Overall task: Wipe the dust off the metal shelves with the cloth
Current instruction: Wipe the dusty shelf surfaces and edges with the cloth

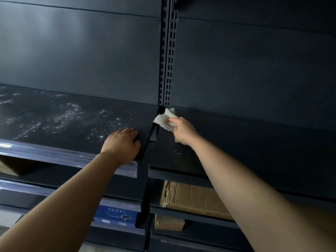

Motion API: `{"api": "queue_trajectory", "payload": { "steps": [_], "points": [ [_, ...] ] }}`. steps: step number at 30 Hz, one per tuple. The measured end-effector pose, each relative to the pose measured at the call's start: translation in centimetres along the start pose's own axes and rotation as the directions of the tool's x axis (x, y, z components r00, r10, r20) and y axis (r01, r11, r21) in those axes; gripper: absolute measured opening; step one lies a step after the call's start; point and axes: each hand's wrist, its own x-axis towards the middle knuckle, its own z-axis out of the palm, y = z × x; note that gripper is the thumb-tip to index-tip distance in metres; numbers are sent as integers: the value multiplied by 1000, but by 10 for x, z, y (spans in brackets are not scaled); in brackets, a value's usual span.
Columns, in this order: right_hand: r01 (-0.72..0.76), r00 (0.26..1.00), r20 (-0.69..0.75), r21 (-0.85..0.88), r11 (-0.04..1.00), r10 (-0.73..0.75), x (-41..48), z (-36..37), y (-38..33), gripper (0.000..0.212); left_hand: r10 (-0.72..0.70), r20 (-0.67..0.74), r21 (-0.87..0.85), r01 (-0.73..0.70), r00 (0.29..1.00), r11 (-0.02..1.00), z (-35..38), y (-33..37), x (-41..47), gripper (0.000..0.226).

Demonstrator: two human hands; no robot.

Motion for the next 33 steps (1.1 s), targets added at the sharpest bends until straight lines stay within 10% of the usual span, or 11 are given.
{"api": "queue_trajectory", "payload": {
  "steps": [5,16,33],
  "points": [
    [-103,963,-174,468,878,205,-1,-28,20,49,4,-4,-16,-4,1000,1000,-3,3,-1,47],
    [-154,981,85,-220,963,177,65,-20,18,74,2,-35,-52,-4,999,999,1,0,0,47],
    [93,987,131,-3,996,-92,-57,-3,-29,55,10,-115,-76,-18,993,997,-7,2,-13,36]
  ]
}}
